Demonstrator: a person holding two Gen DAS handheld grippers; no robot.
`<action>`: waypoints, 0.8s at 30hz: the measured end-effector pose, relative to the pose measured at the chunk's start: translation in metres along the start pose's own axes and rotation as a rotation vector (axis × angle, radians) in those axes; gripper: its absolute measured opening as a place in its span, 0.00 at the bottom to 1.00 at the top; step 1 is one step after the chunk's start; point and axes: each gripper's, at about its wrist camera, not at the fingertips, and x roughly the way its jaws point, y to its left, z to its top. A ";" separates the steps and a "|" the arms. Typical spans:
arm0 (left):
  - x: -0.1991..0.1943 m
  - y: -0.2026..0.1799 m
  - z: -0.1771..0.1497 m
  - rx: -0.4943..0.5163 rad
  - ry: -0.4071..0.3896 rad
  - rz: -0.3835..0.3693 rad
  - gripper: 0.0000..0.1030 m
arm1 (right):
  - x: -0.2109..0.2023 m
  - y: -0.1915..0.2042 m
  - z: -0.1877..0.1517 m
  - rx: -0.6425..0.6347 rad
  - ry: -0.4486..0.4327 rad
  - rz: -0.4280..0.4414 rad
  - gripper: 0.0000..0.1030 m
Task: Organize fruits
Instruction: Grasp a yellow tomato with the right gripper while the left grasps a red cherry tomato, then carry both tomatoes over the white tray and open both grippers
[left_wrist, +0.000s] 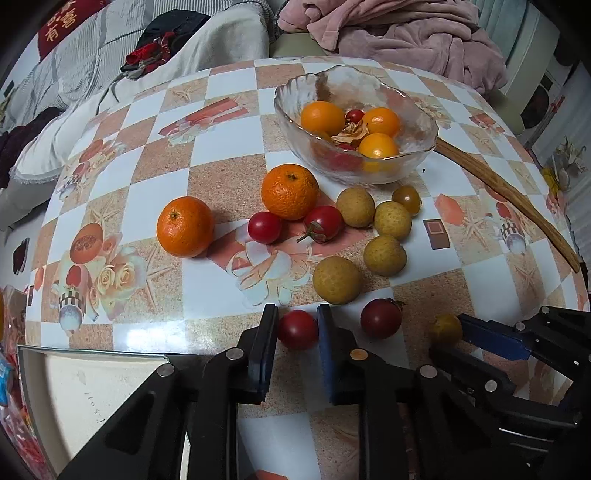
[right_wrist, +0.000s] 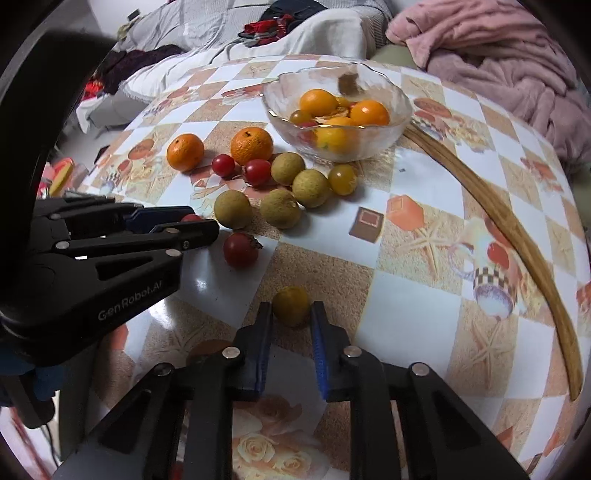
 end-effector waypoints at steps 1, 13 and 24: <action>-0.001 0.001 0.000 -0.010 0.003 -0.009 0.22 | -0.001 -0.002 -0.001 0.009 0.001 0.006 0.22; -0.046 0.012 -0.024 -0.086 -0.042 -0.058 0.22 | -0.024 -0.017 -0.013 0.129 0.024 0.075 0.22; -0.087 0.062 -0.058 -0.184 -0.081 -0.025 0.22 | -0.034 0.021 -0.006 0.085 0.022 0.109 0.22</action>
